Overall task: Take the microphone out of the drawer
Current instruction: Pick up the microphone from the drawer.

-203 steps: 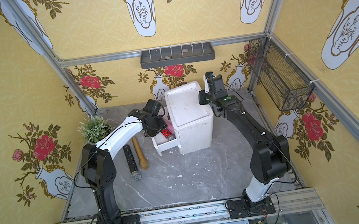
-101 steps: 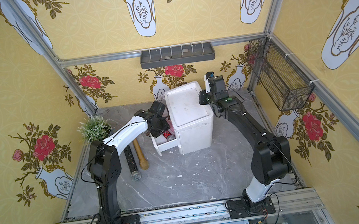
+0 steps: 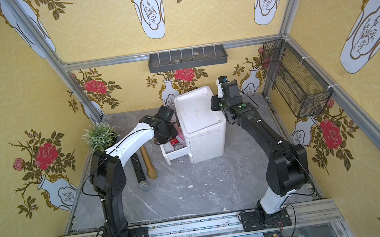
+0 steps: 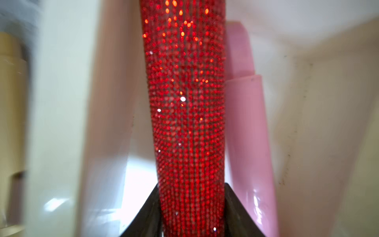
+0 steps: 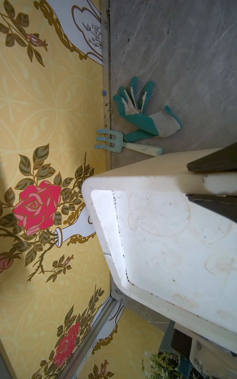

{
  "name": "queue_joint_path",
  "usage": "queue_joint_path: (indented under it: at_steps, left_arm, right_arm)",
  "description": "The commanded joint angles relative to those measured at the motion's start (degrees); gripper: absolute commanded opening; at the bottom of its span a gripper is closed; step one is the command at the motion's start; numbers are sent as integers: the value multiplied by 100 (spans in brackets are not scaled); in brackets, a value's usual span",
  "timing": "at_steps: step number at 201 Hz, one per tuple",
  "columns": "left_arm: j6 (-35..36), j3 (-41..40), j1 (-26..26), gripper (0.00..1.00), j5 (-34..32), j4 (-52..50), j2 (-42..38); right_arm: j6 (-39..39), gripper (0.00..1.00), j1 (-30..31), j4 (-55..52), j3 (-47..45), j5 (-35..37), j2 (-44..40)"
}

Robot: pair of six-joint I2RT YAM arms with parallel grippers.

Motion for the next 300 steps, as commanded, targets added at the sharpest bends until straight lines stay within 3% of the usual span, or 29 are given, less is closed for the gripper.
queue_joint_path:
  at_steps: [1,138,189,230,300]
  left_arm:
    - [249,-146,14,24,-303,-183,-160]
    - [406,-856,6,18,-635,1255,-1471]
    - [896,-1061,57,18,-835,1413,-2059]
    - [1278,-1404,313,19,-758,1172,-2639]
    - [1690,-2869,1098,19,-364,852,-3970]
  right_arm:
    - [-100,1,-20,-950,-99,33,149]
    - [-121,1,-20,-1267,118,224,292]
    - [-131,1,-19,-1386,144,337,331]
    - [-101,1,-19,-1413,146,381,350]
    - [-80,1,-2,-1503,250,478,459]
